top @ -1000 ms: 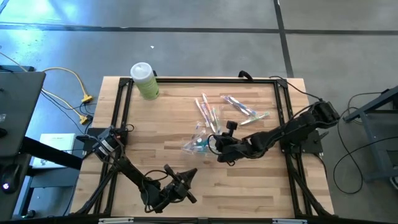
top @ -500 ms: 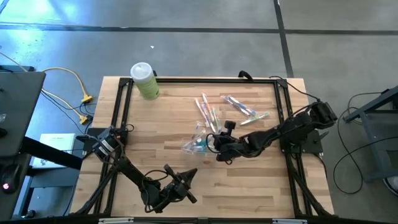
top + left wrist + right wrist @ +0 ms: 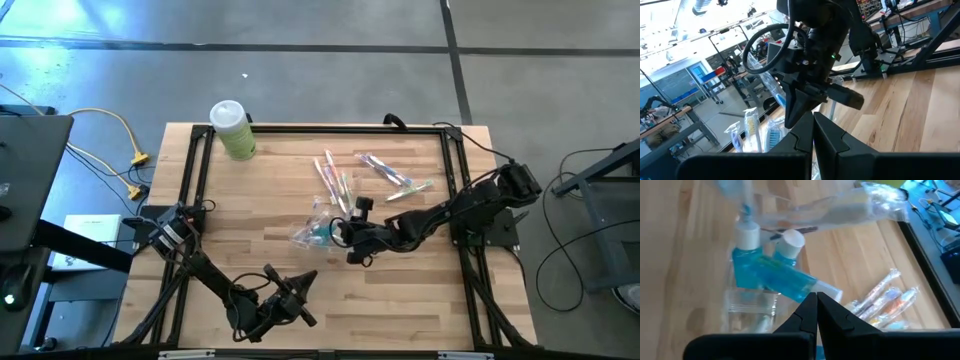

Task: Pick & Place toothbrushing station
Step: Adjust the mouthwash into the transparent organizer

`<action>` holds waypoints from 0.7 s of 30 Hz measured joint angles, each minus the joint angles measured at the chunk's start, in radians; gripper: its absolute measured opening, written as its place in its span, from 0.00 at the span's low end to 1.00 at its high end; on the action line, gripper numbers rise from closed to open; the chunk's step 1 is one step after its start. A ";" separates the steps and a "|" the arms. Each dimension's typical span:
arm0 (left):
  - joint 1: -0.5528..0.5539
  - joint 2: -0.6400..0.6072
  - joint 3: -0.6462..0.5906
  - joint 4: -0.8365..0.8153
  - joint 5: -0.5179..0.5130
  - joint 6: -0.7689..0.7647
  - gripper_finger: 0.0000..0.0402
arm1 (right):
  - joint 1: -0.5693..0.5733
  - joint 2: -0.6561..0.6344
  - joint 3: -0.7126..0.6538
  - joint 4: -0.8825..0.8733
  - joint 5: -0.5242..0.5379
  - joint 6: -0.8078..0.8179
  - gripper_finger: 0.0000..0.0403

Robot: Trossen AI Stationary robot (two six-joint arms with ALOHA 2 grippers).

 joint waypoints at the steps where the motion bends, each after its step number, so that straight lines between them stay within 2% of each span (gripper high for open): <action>1: 0.000 0.000 0.000 0.000 0.000 0.000 0.01 | 0.000 0.000 0.000 0.000 0.001 -0.001 0.00; 15: 0.000 0.000 0.000 0.000 -0.004 -0.005 0.01 | 0.002 0.000 0.000 -0.126 0.019 0.096 0.00; 21: 0.000 0.000 0.000 0.000 -0.003 -0.008 0.01 | -0.020 0.000 0.000 -0.109 0.016 0.113 0.00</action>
